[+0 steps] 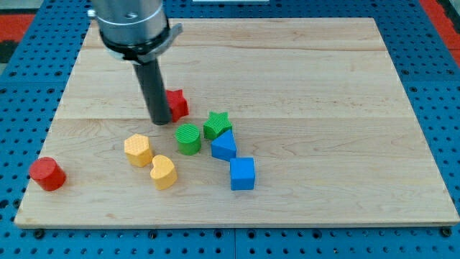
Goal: Place the red star to the right top of the green circle
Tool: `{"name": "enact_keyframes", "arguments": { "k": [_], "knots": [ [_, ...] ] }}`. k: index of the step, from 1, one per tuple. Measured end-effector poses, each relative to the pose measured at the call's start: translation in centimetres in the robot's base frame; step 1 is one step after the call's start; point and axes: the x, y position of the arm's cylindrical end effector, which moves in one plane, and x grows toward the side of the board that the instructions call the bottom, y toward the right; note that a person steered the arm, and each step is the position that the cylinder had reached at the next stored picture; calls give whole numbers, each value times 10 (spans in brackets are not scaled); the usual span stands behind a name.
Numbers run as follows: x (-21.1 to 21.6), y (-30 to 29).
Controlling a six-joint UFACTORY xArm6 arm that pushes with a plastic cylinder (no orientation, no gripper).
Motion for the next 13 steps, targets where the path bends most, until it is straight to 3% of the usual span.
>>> {"name": "enact_keyframes", "arguments": {
  "k": [3, 5, 6, 8, 9, 10, 11, 12, 13],
  "knots": [
    [18, 89],
    [-76, 73],
    [-103, 9],
    [-49, 19],
    [-34, 65],
    [-60, 65],
    [-103, -5],
    [-61, -53],
    [-24, -36]
  ]
}}
